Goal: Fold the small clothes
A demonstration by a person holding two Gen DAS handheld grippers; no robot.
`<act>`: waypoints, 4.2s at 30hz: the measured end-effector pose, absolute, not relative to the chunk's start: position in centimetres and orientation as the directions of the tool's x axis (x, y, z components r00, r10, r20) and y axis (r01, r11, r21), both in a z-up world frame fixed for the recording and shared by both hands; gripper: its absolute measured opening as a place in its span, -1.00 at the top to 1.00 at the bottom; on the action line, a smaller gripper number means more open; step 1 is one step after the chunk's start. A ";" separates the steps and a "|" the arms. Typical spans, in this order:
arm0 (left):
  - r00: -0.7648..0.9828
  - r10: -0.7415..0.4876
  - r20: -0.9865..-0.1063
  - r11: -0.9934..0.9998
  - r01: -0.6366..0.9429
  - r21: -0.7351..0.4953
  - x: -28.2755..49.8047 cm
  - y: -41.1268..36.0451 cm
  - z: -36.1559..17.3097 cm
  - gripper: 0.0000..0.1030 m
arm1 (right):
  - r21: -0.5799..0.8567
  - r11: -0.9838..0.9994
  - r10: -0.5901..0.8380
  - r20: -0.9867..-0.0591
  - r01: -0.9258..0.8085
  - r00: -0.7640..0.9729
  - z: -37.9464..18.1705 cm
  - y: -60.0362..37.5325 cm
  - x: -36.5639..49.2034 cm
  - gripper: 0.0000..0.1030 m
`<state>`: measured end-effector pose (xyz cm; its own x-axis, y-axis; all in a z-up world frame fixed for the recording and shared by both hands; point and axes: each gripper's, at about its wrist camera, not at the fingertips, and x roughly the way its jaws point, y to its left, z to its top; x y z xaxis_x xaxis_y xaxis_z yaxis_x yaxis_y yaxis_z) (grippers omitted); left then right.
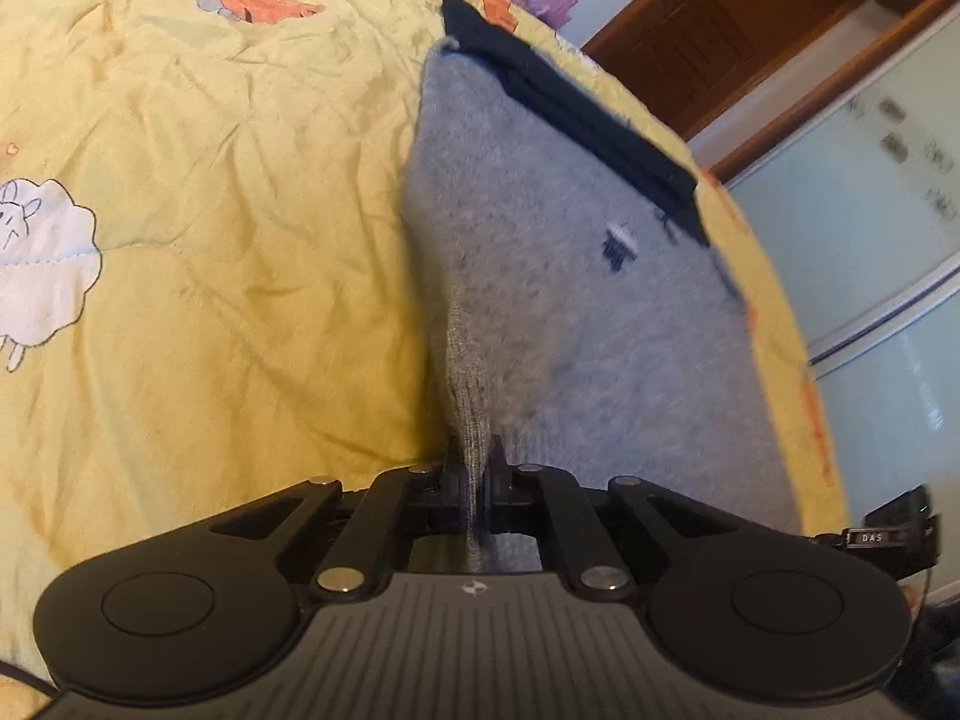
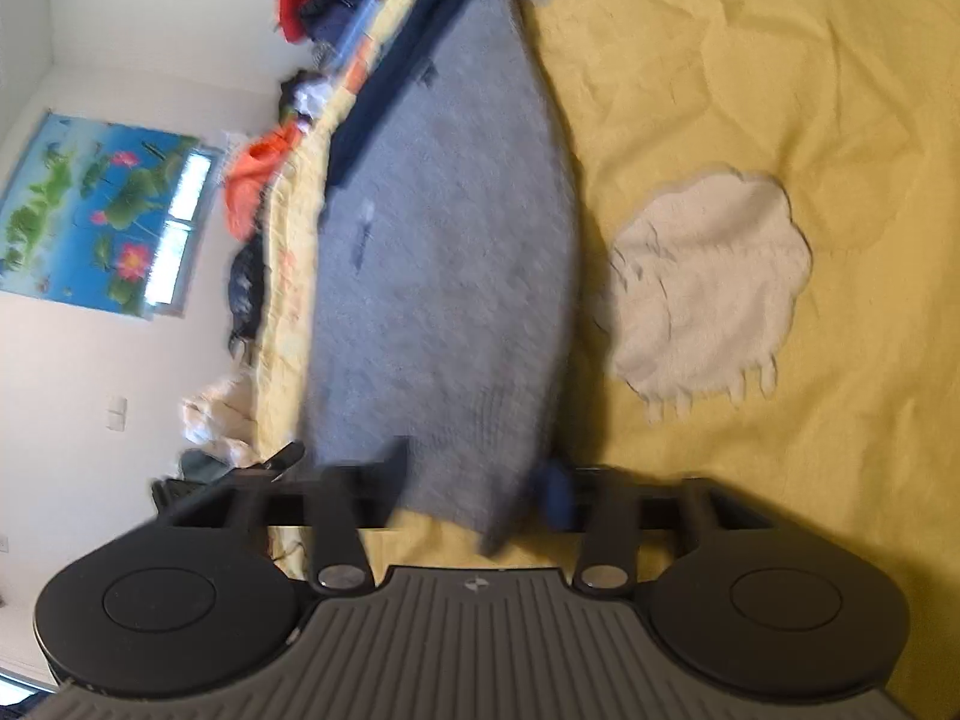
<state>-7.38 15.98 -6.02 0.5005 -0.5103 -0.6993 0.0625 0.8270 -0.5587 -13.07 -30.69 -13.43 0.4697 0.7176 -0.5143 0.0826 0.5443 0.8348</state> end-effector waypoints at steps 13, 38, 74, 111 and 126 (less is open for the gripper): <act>0.641 -0.499 -0.583 0.816 0.120 -0.566 -6.7 18.6 -1.4 0.91 | 0.886 0.455 0.728 -0.307 -0.096 0.613 -8.9 -32.7 -12.6 0.80; 0.770 -0.328 -0.548 0.902 0.083 -0.424 33.9 9.5 1.8 0.85 | 0.854 0.520 0.497 -0.278 -0.026 0.822 -7.2 -40.5 26.7 0.79; 0.696 -0.522 -0.493 0.729 0.064 -0.682 31.8 7.9 -1.3 -0.99 | 0.616 0.785 0.271 -0.424 0.057 0.864 -10.4 -33.0 9.7 -0.79; 0.794 -0.381 -0.473 0.550 -0.218 -0.807 8.9 24.0 -2.0 -1.00 | 0.690 0.719 0.344 -0.457 0.083 0.820 -10.9 -31.6 1.7 -0.95; 0.731 -0.480 -0.485 0.509 -0.219 -0.833 17.8 14.4 -7.4 -1.00 | 0.640 0.758 0.287 -0.502 0.127 0.816 -10.2 -30.3 5.8 -0.99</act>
<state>17.78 14.40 -7.37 0.7307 -0.4803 -0.4852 -0.2186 0.5086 -0.8328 5.79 -30.25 -10.17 0.8162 0.2865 -0.5016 0.1268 0.7582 0.6395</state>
